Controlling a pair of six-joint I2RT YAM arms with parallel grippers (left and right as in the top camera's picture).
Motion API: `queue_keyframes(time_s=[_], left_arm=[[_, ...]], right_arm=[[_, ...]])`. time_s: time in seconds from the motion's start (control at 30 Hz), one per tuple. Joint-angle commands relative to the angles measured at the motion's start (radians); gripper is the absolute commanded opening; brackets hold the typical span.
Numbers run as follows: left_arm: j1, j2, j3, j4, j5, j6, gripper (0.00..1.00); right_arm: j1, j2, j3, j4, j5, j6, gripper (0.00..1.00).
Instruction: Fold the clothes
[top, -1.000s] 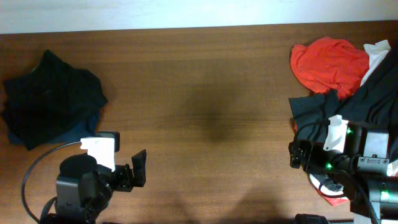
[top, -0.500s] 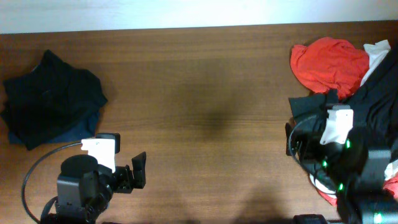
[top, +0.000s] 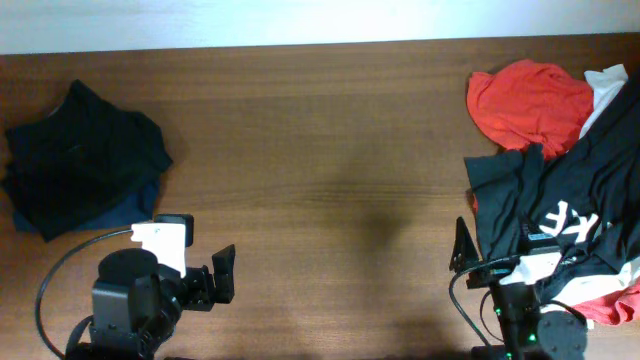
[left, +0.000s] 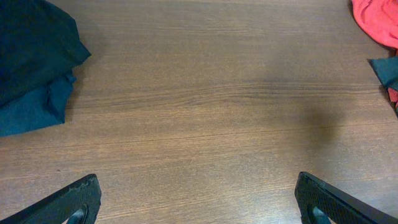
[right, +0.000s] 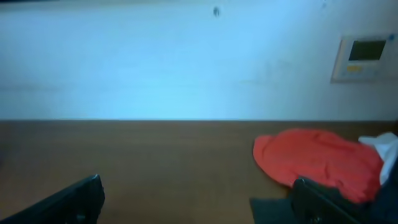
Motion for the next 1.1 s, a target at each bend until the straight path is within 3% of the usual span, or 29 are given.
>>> queue_keyframes(time_s=[0.0,0.17,0.3,0.43,1.07], left_arm=[[0.003,-0.003,-0.003,0.002,-0.006,-0.009,0.99],[0.003,-0.003,-0.003,0.002,-0.006,-0.009,0.99],[0.003,-0.003,-0.003,0.002,-0.006,-0.009,0.99],[0.003,-0.003,-0.003,0.002,-0.006,-0.009,0.99],[0.003,-0.003,-0.003,0.002,-0.006,-0.009,0.99]], right_arm=[[-0.014,-0.012,-0.075,0.081,0.02,-0.01,0.99],[-0.019,-0.012,-0.172,0.264,0.021,-0.084,0.99],[-0.019,-0.012,-0.257,0.316,0.016,-0.085,0.99],[-0.021,-0.012,-0.28,0.192,0.017,-0.082,0.98],[-0.051,-0.012,-0.28,0.188,0.017,-0.078,0.99]])
